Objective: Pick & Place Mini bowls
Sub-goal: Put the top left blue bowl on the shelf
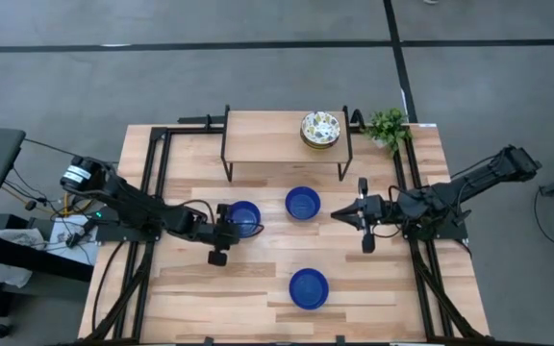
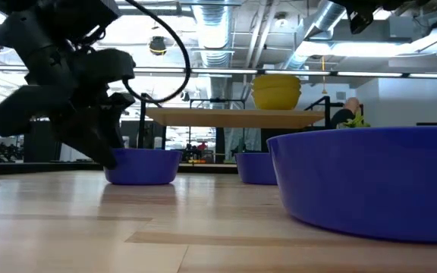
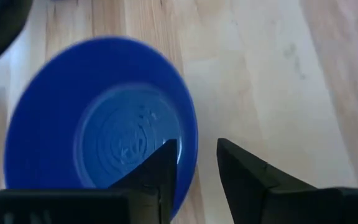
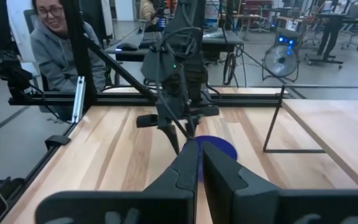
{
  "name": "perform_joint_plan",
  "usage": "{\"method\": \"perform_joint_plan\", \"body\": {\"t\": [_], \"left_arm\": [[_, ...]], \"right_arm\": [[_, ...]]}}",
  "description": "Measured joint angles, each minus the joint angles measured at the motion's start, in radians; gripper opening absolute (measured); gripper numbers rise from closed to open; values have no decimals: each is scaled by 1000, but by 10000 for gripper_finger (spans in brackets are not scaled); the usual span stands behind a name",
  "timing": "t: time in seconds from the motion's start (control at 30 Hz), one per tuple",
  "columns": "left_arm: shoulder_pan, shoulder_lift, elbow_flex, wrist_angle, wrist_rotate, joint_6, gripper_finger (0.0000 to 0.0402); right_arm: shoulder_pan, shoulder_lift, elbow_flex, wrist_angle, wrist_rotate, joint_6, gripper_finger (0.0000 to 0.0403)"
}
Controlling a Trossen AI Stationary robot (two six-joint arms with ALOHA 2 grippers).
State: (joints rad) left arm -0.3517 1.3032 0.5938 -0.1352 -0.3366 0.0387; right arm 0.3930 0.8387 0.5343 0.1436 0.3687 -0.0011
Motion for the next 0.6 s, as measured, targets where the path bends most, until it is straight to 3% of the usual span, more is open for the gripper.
{"method": "perform_joint_plan", "body": {"t": [0.37, 0.6], "left_arm": [[39, 46, 0, 10, 0, -2, 92], [22, 14, 0, 16, 1, 8, 13]], "right_arm": [[8, 0, 0, 0, 0, 0, 11], [8, 0, 0, 0, -1, 1, 11]]}}
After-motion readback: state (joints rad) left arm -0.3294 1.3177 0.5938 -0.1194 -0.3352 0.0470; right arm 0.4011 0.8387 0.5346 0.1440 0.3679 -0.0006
